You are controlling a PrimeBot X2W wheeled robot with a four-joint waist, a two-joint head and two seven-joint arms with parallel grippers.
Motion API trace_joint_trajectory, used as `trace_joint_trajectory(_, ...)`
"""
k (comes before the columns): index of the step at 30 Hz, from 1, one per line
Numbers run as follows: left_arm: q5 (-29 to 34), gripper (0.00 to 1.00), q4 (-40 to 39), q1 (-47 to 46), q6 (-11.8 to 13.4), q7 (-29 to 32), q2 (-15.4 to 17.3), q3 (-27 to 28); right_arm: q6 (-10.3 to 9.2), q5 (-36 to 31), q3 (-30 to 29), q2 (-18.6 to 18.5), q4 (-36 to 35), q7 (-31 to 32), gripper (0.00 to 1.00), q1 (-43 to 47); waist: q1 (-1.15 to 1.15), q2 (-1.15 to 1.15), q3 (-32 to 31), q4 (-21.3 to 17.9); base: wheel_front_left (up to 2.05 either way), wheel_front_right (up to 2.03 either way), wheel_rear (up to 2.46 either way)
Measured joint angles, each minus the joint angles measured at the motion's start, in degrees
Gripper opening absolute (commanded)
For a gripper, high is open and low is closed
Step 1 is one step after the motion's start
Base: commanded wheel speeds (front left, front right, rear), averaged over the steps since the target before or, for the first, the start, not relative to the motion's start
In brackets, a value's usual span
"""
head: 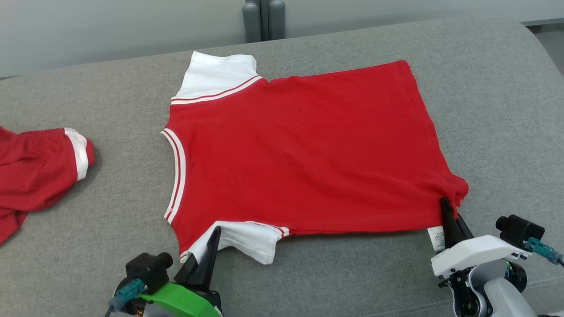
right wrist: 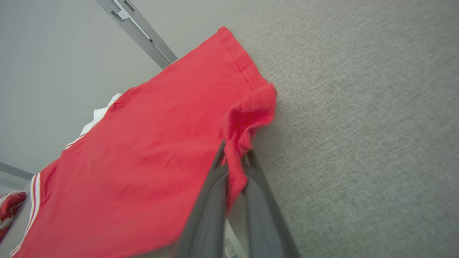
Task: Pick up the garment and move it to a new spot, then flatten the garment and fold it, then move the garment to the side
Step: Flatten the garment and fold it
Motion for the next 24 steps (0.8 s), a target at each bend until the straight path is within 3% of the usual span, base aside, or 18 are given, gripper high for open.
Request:
trace_joint_trajectory(13, -0.1, 0.0, 4.0, -7.8, -0.6, 1.0, 3.1, -1.3, 0.0, -2.5, -0.4, 1.3, 0.9, 3.1, 0.0, -4.6, 0.0, 0.0, 1.1, -0.5, 0.0, 0.0, 0.0)
trace_joint_trajectory(23, -1.3, 0.0, 9.6, -16.1, -0.8, 1.7, 4.9, -3.8, 0.0, -4.8, -1.1, 1.9, 5.8, 5.6, 0.0, -11.9, 0.0, 0.0, 2.9, -0.9, 0.0, 0.0, 0.0)
trace_joint_trajectory(24, -1.3, 0.0, 10.3, -16.8, -0.8, 1.7, 5.0, -4.2, 0.0, -4.8, -1.0, 1.9, 6.3, 5.6, 0.42, -12.6, 0.0, 0.0, 3.1, -0.9, 0.0, 0.0, 0.0)
